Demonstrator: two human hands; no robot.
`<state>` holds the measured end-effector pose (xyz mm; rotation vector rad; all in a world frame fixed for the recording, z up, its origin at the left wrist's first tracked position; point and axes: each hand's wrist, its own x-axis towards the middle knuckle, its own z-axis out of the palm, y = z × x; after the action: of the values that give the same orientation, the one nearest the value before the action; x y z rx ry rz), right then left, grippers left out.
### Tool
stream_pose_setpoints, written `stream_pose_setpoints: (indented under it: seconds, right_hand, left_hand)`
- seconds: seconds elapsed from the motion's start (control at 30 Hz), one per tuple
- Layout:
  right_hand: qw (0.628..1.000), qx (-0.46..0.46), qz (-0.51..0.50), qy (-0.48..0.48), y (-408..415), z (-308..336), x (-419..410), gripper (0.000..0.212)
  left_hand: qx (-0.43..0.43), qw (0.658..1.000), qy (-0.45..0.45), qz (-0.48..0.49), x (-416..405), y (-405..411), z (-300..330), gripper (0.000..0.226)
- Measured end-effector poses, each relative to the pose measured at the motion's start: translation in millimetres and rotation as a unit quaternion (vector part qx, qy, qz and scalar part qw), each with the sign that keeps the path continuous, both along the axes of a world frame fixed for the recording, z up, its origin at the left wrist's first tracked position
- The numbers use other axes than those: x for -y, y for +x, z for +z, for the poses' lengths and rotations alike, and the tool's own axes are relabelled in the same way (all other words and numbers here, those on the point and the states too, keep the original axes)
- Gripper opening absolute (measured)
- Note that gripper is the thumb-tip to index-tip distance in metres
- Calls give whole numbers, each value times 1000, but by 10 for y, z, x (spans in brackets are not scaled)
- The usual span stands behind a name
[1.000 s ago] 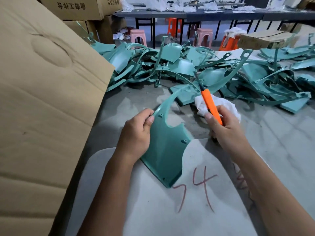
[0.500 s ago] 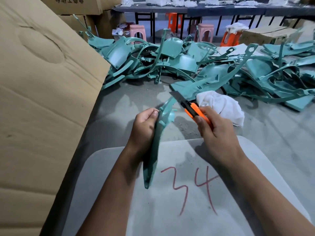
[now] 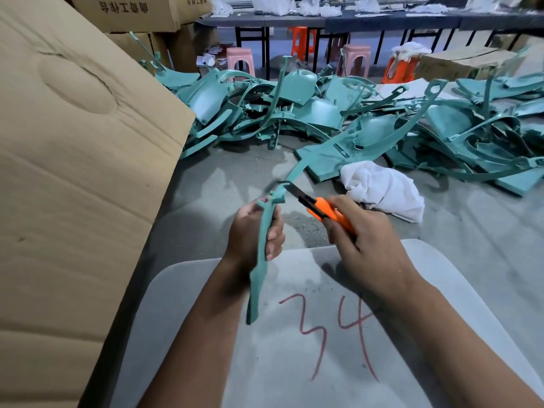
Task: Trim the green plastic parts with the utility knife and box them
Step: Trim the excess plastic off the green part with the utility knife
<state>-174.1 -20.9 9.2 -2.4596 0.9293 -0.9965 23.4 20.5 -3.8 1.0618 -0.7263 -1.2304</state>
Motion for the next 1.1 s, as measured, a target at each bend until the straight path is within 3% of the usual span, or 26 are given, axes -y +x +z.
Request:
stream_pose_setpoints:
  seconds: [0.07, 0.17, 0.23, 0.33, 0.5, 0.63, 0.8, 0.9, 1.0, 1.1]
  right_hand:
    - [999, 11, -38, -5, -12, -15, 12, 11]
    - [995, 31, -98, 6, -32, -21, 34, 13]
    - [998, 24, -62, 15, -44, -1, 15, 12]
    - [1000, 3, 21, 17, -34, 29, -39, 12]
    - [996, 40, -68, 27, -29, -5, 22, 10]
    - [1000, 17, 8, 22, -24, 9, -42, 11]
    - [994, 39, -102, 9, -53, -11, 33, 10]
    - [997, 53, -64, 0, -42, 14, -11, 18]
    - [999, 36, 27, 1, 21, 8, -68, 15]
    - [999, 41, -26, 12, 41, -10, -26, 14]
  left_hand:
    - [42, 997, -41, 39, -70, -27, 88, 18]
    - [227, 965, -66, 110, -139, -76, 147, 34]
    - [272, 951, -73, 129, -141, -81, 125, 34]
    - [275, 948, -79, 138, -150, -33, 100, 33]
    - [259, 957, -64, 117, -145, -21, 80, 33]
    - [276, 948, -77, 139, -142, -36, 100, 34]
    - [298, 934, -87, 175, -179, 6, 126, 36]
    - [319, 926, -99, 178, -181, -8, 149, 35]
    - [293, 937, -101, 159, -183, -47, 156, 35]
    - [253, 953, -99, 132, -193, -43, 153, 36]
